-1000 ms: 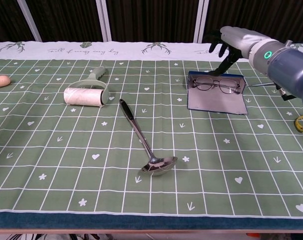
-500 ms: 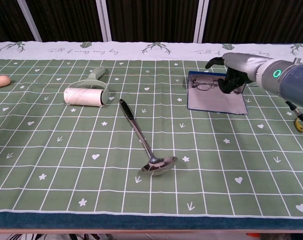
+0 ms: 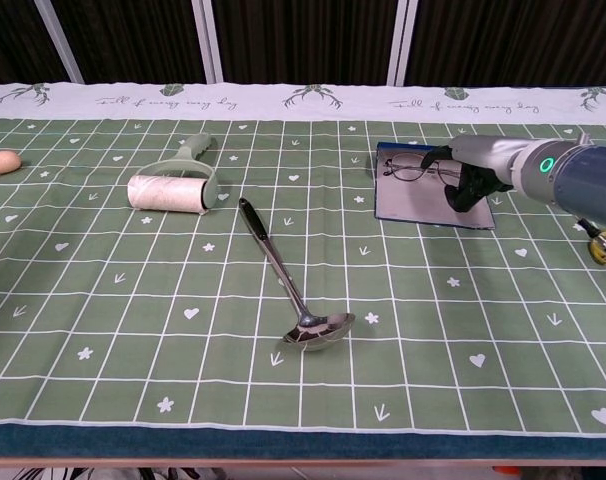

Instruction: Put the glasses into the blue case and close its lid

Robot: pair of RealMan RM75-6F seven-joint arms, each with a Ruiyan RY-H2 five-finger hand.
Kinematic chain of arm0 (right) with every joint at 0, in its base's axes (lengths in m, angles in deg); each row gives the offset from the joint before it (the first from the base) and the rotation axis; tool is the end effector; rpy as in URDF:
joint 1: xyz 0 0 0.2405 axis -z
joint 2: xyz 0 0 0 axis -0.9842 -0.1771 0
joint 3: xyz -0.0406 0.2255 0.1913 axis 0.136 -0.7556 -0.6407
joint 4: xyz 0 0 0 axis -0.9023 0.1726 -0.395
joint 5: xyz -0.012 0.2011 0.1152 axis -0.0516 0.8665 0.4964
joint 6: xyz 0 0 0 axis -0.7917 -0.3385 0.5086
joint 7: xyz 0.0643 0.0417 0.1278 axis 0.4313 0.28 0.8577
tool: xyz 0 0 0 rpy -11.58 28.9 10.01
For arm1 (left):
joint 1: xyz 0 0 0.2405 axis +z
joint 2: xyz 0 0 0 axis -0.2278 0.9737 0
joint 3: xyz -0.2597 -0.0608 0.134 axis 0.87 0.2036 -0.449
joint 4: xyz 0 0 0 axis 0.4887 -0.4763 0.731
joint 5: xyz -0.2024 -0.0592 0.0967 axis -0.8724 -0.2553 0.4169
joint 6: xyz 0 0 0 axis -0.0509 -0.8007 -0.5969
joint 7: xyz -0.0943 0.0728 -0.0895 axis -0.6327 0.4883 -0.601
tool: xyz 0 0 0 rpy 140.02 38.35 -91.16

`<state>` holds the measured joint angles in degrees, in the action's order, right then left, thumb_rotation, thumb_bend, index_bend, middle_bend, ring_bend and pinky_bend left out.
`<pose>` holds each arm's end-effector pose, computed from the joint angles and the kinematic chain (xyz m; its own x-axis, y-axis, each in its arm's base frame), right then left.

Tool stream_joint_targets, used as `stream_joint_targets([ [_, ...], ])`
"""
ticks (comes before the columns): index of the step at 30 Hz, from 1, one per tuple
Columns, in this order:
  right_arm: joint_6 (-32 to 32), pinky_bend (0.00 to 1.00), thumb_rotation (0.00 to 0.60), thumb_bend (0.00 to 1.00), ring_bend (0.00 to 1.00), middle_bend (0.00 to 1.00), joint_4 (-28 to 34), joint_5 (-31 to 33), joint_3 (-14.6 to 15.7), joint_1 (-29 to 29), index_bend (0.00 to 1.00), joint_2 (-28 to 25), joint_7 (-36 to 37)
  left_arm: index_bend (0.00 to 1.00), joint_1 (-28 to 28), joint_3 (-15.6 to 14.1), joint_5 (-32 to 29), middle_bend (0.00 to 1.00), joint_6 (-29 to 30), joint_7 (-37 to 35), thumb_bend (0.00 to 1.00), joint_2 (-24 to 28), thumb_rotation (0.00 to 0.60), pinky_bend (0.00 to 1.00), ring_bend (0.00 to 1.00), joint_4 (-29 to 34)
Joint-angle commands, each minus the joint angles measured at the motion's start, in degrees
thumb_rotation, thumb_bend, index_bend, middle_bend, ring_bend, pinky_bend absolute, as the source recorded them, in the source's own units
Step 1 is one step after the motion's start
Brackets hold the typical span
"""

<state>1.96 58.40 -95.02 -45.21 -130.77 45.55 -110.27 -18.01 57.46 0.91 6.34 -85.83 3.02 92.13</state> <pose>-0.1998 -0.4462 -0.0647 0.4019 -0.3997 0.8238 -0.9079 -0.0570 0.4152 -0.3487 0.1891 0.1773 0.4295 -0.0123 0.9030 0.9028 -0.0173 -0.4297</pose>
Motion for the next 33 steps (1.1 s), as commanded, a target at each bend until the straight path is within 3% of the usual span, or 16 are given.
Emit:
stream_joint_targets([
  [1, -0.05, 1.00, 0.600, 0.77, 1.00, 0.97, -1.04, 1.01, 0.12, -0.28, 0.13, 0.54, -0.46, 0.10, 0.03, 0.01, -0.01, 0.00, 0.05, -0.01, 0.32, 0.00, 0.600, 0.00, 0.00, 0.02],
  [33, 3.01, 1.00, 0.600, 0.76, 1.00, 0.97, -9.03, 5.07, -0.49, -1.86, 0.13, 3.04, -0.27, 0.10, 0.00, 0.15, -0.40, 0.00, -0.10, 0.20, 0.32, 0.03, 0.600, 0.00, 0.00, 0.19],
])
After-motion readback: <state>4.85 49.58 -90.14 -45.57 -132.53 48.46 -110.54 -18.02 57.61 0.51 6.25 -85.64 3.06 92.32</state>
